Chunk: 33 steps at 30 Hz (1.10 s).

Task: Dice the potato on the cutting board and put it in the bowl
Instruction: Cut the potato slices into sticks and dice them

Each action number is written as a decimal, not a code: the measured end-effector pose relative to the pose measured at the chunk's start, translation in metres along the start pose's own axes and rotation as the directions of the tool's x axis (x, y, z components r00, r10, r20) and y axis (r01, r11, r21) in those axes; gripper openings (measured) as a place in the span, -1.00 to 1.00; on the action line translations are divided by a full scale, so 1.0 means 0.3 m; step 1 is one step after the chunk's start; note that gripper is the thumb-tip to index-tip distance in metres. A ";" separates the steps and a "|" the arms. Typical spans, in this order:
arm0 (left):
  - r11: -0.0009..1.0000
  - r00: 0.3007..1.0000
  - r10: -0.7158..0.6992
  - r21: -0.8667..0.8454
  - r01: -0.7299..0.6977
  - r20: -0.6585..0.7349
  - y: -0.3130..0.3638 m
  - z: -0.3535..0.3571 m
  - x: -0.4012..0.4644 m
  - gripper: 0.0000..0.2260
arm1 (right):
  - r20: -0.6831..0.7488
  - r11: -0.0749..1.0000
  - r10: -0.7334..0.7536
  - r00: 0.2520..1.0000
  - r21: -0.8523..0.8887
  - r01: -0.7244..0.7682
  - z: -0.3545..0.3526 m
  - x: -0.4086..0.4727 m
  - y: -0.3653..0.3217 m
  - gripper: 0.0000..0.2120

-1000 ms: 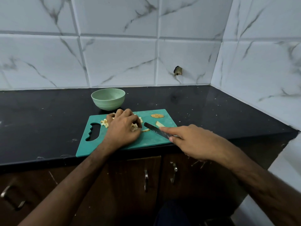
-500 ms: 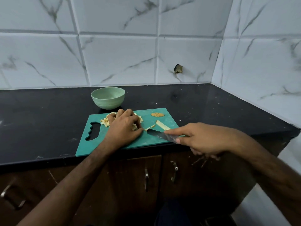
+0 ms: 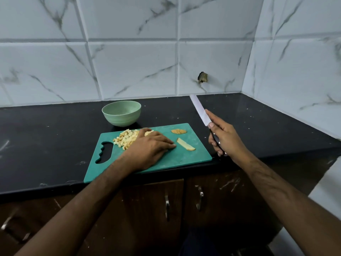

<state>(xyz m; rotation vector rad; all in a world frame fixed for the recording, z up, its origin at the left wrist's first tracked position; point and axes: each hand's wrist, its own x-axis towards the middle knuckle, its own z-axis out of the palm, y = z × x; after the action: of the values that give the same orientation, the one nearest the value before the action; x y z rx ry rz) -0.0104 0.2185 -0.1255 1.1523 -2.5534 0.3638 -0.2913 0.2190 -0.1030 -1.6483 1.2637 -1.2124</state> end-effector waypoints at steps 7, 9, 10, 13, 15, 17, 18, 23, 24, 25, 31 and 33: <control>0.955 0.930 -0.233 0.112 0.273 -0.284 -0.005 0.020 -0.020 -0.94 | -0.044 0.994 0.026 0.999 0.109 -0.021 0.022 0.064 0.042 -0.56; 0.960 0.933 -0.195 0.134 0.244 -0.303 -0.003 0.020 -0.013 -0.92 | -0.028 0.995 0.018 0.999 0.100 -0.015 0.025 0.061 0.047 -0.56; 0.967 0.939 -0.160 0.141 0.210 -0.303 0.002 0.018 -0.006 -0.91 | -0.022 0.996 0.017 1.000 0.094 -0.015 0.026 0.059 0.051 -0.56; 0.981 0.964 -0.058 0.164 0.103 -0.259 0.019 0.019 0.023 -0.83 | -0.011 0.996 0.020 1.000 0.087 -0.019 0.029 0.061 0.057 -0.57; 0.981 0.974 -0.033 0.178 0.073 -0.222 0.027 0.025 0.051 -0.75 | -0.008 0.996 0.018 1.000 0.086 -0.017 0.029 0.062 0.058 -0.57; 0.987 0.984 -0.020 0.153 0.048 -0.177 0.032 0.030 0.081 -0.72 | -0.008 0.996 0.016 1.000 0.087 -0.015 0.031 0.061 0.058 -0.57; 0.991 0.989 -0.001 0.130 0.020 -0.150 0.036 0.031 0.095 -0.72 | -0.009 0.996 0.015 1.000 0.088 -0.014 0.032 0.061 0.058 -0.57; 0.998 0.997 0.066 -0.012 -0.067 -0.026 0.057 0.031 0.158 -0.81 | -0.004 0.995 0.014 1.000 0.101 -0.013 0.030 0.065 0.063 -0.57; 0.998 0.997 0.067 -0.001 -0.067 -0.033 0.056 0.031 0.163 -0.81 | -0.001 0.995 0.015 1.000 0.103 -0.015 0.028 0.065 0.064 -0.57; 0.998 0.997 0.060 0.021 -0.059 -0.045 0.054 0.032 0.162 -0.80 | 0.002 0.994 0.014 1.000 0.105 -0.015 0.028 0.065 0.065 -0.57; 0.993 0.991 -0.101 0.059 0.106 -0.088 0.053 0.025 0.116 -0.78 | 0.021 0.996 0.011 1.000 0.087 -0.013 0.021 0.067 0.062 -0.56; 0.985 0.983 -0.161 0.046 0.166 -0.088 0.061 0.024 0.102 -0.78 | 0.029 0.997 0.005 1.000 0.074 -0.007 0.025 0.062 0.057 -0.56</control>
<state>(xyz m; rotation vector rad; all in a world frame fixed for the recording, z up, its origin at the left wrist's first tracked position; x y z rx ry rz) -0.0448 0.2070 -0.1223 1.3264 -2.3708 0.4320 -0.2875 0.1967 -0.1166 -1.6018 1.1909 -1.2130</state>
